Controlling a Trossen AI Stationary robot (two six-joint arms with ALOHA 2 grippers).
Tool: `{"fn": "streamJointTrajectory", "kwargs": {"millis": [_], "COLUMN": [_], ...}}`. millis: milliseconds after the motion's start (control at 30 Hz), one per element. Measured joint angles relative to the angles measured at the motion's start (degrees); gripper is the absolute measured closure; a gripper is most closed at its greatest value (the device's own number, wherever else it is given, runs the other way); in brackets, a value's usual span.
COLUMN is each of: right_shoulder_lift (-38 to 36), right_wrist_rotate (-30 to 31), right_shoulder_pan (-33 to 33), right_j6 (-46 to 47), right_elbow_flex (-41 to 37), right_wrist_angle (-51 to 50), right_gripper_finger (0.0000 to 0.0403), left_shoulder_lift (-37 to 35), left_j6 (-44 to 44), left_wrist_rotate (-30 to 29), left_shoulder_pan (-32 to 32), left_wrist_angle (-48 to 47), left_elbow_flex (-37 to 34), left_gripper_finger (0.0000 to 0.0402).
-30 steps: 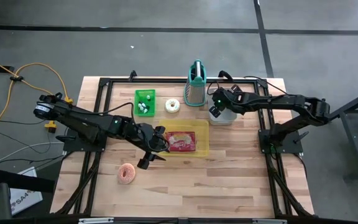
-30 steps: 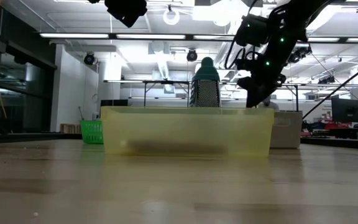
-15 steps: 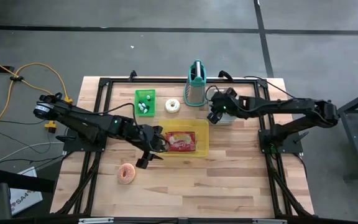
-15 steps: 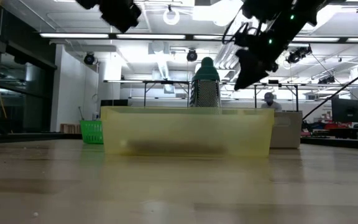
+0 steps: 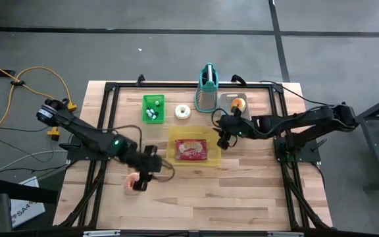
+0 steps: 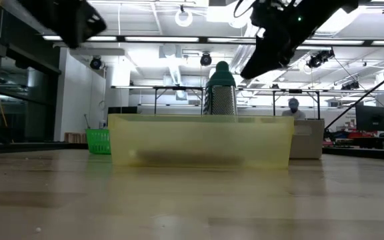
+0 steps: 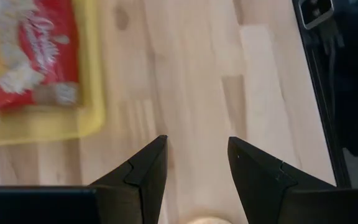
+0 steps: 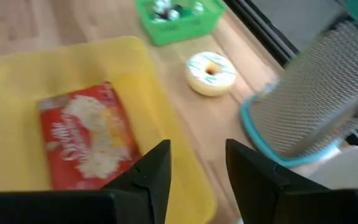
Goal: Pick & Place Food Item
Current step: Put the orange donut into the gray bin
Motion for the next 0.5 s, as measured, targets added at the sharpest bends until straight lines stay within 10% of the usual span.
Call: {"fn": "streamJointTrajectory", "kwargs": {"millis": [500], "right_shoulder_lift": [0.00], "right_wrist_rotate": [0.22], "right_shoulder_pan": [6.33], "right_j6": [4.29], "right_elbow_flex": [-0.02], "right_wrist_angle": [1.94], "right_gripper_finger": [0.0264], "left_shoulder_lift": [1.18], "left_j6": [-40.12], "left_wrist_rotate": [-13.54], "left_shoulder_pan": [-19.58], "left_wrist_angle": [-10.89], "left_elbow_flex": [-2.78], "left_gripper_finger": [0.0239]}}
